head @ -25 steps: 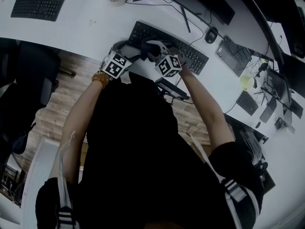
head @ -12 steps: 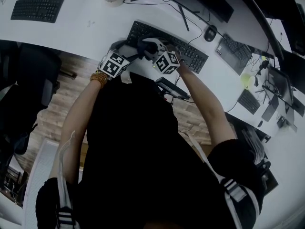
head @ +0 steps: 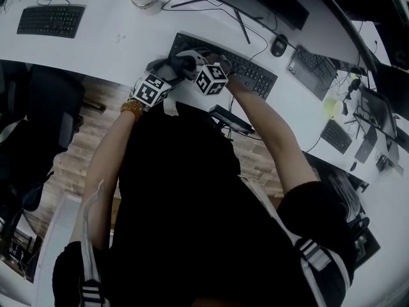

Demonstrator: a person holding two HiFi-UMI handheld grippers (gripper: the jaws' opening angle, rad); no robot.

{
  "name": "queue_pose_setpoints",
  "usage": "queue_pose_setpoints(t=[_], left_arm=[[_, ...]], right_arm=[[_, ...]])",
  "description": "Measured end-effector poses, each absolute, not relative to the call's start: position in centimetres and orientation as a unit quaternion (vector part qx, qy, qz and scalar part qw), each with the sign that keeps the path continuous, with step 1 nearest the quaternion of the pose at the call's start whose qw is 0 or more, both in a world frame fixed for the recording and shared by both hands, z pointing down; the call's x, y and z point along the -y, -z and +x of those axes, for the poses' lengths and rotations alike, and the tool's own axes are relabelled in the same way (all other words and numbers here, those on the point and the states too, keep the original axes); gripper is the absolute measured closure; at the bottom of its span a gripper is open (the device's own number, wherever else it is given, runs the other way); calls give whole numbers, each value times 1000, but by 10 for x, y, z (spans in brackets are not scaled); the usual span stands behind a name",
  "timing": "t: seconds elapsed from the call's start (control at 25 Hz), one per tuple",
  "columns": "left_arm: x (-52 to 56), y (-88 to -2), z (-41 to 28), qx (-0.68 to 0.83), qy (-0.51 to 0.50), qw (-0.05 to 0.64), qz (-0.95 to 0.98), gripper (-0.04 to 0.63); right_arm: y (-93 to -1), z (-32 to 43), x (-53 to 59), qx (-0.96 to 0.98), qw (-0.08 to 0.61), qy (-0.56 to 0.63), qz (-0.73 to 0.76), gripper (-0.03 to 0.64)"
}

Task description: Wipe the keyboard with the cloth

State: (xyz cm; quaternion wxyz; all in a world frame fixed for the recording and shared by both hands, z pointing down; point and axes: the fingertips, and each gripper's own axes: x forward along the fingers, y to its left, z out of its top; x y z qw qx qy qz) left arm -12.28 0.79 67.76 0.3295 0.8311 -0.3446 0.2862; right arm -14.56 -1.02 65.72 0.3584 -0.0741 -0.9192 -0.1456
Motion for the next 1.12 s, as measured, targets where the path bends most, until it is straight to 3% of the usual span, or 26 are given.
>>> queue_pose_setpoints(t=[0.32, 0.68, 1.12], left_arm=[[-2, -672, -135, 340, -305, 322, 829, 230], [55, -576, -105, 382, -234, 204, 870, 246], [93, -410, -15, 407, -83, 62, 907, 376]], right_arm=[[-628, -143, 23, 939, 338, 17, -69, 512], [-508, -43, 99, 966, 191, -50, 165, 505], [-364, 72, 90, 938, 62, 10, 340, 505]])
